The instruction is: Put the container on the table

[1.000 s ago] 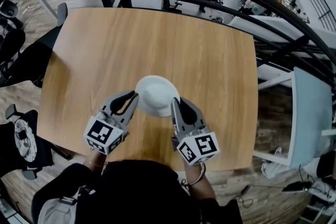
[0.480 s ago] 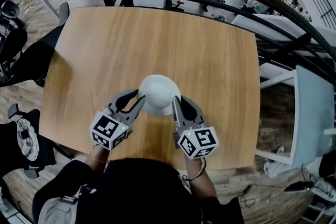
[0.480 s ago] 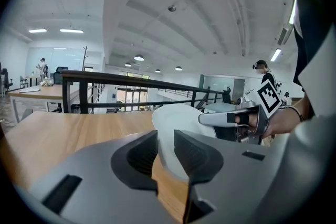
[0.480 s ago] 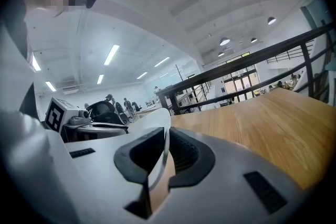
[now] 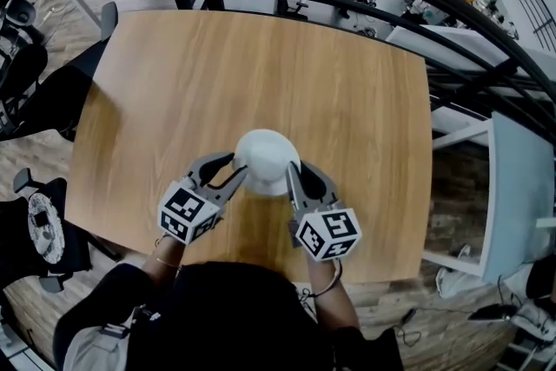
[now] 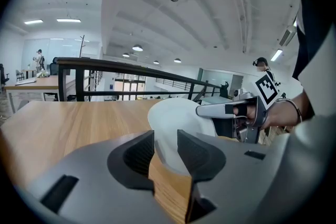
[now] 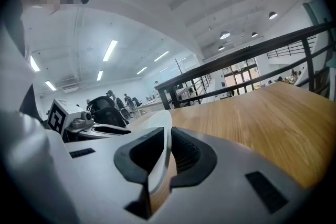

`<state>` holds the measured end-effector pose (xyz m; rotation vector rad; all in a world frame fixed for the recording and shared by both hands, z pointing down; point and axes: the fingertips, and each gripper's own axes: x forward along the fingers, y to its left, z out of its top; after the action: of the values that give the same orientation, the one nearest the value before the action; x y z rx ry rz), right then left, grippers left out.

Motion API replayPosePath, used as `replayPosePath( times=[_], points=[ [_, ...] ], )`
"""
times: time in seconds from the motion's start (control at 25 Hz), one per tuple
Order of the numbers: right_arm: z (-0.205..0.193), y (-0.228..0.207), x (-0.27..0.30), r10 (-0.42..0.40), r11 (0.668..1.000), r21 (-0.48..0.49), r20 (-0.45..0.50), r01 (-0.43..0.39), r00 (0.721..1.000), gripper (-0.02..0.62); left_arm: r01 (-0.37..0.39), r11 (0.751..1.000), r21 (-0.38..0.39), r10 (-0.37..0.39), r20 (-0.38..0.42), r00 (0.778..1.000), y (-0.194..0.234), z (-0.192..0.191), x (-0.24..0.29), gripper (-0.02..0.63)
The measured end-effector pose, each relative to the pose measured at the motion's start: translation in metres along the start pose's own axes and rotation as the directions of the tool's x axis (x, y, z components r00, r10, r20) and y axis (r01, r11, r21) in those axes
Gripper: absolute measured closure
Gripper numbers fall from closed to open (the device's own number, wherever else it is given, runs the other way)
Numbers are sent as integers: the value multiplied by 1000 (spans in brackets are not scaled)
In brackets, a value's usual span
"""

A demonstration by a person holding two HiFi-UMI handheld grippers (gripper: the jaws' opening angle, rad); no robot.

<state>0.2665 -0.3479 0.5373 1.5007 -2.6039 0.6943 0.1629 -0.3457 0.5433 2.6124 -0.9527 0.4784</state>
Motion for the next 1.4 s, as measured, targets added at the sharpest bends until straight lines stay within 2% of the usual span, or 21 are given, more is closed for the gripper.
replayPosePath(
  times=[0.16,0.36,0.52,1.2,1.4],
  points=[
    [-8,-1,4,6,1000,-4,-25,-6,1000,563,8,999,-53,-9,-15,1000,2,-9,2,479],
    [-17,-9,7,-11,1000,0,-70,11,997,563,4,999,-37,-5,-46,999,4,-15,8,479],
    [-26,-15,10,-16,1000,6,-99,17,995,563,-8,1000,-30,7,-34,999,8,-16,13,479],
    [-52,-27,30,-30,999,18,-176,34,984,558,0,998,-61,-5,-78,997,26,-34,24,479],
    [-62,-29,36,-32,999,16,-208,36,978,486,13,998,-67,-19,-95,995,27,-41,30,479]
  ],
)
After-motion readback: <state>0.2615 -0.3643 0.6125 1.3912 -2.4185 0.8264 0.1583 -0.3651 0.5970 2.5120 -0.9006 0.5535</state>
